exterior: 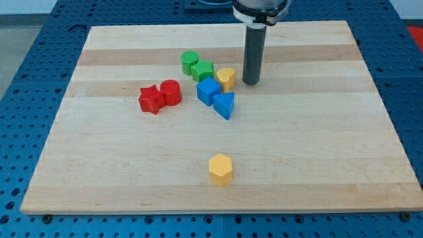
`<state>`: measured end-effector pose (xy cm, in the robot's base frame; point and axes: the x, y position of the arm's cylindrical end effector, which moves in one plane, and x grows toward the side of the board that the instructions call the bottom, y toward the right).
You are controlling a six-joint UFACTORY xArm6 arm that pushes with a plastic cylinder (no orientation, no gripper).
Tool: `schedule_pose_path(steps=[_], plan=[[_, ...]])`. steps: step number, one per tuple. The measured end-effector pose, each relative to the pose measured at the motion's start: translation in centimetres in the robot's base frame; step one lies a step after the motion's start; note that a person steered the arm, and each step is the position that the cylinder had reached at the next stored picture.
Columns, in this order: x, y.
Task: Move the yellow heart closer to the green star and blue cube
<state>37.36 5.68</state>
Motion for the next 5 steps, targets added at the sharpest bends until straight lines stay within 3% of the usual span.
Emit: schedule_pose_path(steps=[4, 5], plan=[[0.0, -2.5], [0.1, 0.6]])
